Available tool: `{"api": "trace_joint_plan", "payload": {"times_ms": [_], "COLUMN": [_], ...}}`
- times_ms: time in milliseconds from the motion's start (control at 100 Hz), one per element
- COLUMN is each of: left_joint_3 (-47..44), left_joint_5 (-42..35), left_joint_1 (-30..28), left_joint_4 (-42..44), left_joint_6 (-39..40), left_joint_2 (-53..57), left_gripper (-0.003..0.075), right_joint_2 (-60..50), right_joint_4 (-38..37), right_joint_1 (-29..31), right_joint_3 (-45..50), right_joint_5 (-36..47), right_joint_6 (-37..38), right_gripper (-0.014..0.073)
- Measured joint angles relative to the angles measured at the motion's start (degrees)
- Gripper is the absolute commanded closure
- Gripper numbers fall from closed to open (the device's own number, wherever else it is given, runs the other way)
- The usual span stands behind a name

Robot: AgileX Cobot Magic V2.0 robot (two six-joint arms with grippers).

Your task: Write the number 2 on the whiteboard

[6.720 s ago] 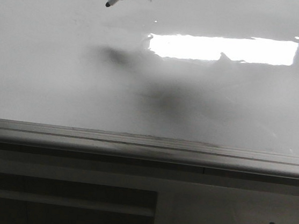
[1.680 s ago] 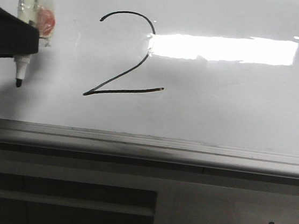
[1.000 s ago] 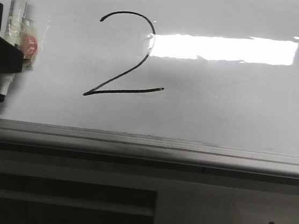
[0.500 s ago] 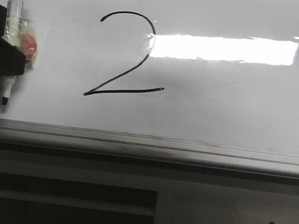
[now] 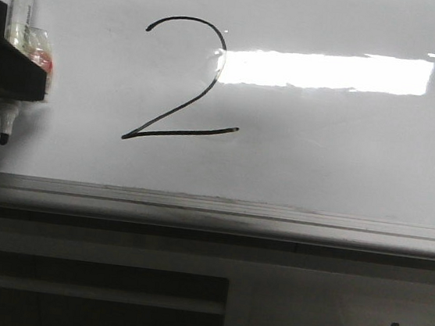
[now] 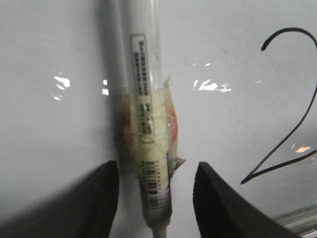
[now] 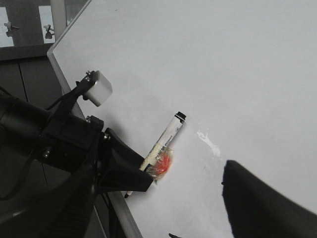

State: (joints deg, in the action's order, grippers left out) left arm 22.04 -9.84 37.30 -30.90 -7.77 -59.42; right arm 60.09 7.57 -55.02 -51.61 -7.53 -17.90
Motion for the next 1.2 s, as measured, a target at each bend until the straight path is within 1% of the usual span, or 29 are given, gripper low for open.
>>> {"api": "trace_joint_plan", "payload": {"times_ms": [10, 20, 30, 40, 60, 90, 100, 110, 120, 210, 260, 290, 420, 490, 610, 680, 800, 950, 1200], "left_joint_3": [0.0, 0.0, 0.0, 0.0, 0.0, 0.0, 0.0, 0.0, 0.0, 0.0, 0.0, 0.0, -0.1, -0.1, -0.2, -0.3, -1.7, -5.0, -8.3], "left_joint_5": [0.2, 0.2, 0.3, 0.5, 0.6, 1.1, 1.2, 1.5, 1.6, 3.1, 3.6, 3.9, 4.5, 4.7, 5.3, 6.1, 6.9, 7.5, 8.2], "left_joint_1": [0.0, 0.0, 0.0, 0.0, 0.0, 0.0, 0.0, 0.0, 0.0, 0.0, 0.0, 0.0, 0.0, 0.0, 0.0, 0.0, 0.0, 0.0, 0.0], "left_joint_4": [0.3, 0.5, 0.9, 1.1, 1.6, 2.2, 2.4, 2.6, 2.7, 3.9, 4.9, 5.8, 10.1, 12.9, 17.6, 19.9, 22.7, 23.3, 24.0], "left_joint_6": [0.0, 0.0, 0.0, 0.0, 0.0, 0.0, 0.0, 0.0, 0.0, 0.0, 0.0, 0.0, 0.0, 0.0, 0.0, 0.0, 0.0, 0.0, 0.0], "left_joint_2": [0.2, 0.4, 0.6, 0.8, 1.2, 1.8, 2.2, 2.3, 2.5, 4.9, 6.5, 7.8, 13.2, 16.3, 21.1, 23.6, 27.7, 31.9, 36.6], "left_gripper": [0.0404, 0.0406, 0.0411, 0.0414, 0.0425, 0.0446, 0.0459, 0.0465, 0.0473, 0.0608, 0.0706, 0.0741, 0.0741, 0.0741, 0.0741, 0.0741, 0.0741, 0.0741, 0.0741], "right_joint_2": [0.0, 0.0, 0.0, 0.0, 0.0, -0.1, -0.1, -0.3, -0.3, -1.0, -1.8, -2.5, -6.1, -9.1, -15.3, -18.8, -23.5, -26.1, -26.5], "right_joint_4": [0.0, 0.0, 0.0, 0.0, 0.0, 0.0, 0.0, 0.0, 0.0, 0.0, -0.2, -0.2, -1.7, -2.7, -3.2, -3.1, -2.8, -2.3, -0.7], "right_joint_1": [0.0, 0.0, 0.0, 0.0, 0.0, 0.0, 0.0, 0.0, 0.0, 0.0, 0.0, 0.0, 0.0, 0.0, 0.0, 0.0, 0.0, 0.0, 0.0], "right_joint_3": [0.0, 0.0, 0.0, 0.0, 0.0, 0.0, 0.0, 0.0, 0.0, 0.0, 0.3, 0.6, 4.0, 7.7, 15.6, 19.8, 26.3, 33.6, 39.9], "right_joint_5": [-0.1, -0.1, -0.2, -0.3, -0.6, -0.9, -1.1, -1.1, -1.4, -1.7, -1.7, -1.7, 0.4, 4.4, 13.8, 16.9, 18.2, 18.2, 18.2], "right_joint_6": [0.0, 0.0, 0.0, 0.0, 0.0, 0.0, 0.0, 0.0, 0.0, 0.0, 0.0, 0.0, 0.0, 0.0, 0.0, 0.0, 0.0, 0.0, 0.0], "right_gripper": [0.0285, 0.033, 0.0353, 0.0402, 0.0452, 0.0578, 0.0603, 0.0652, 0.0675, 0.0657, 0.0657, 0.0657, 0.0657, 0.0657, 0.0657, 0.0657, 0.0657, 0.0657, 0.0657]}}
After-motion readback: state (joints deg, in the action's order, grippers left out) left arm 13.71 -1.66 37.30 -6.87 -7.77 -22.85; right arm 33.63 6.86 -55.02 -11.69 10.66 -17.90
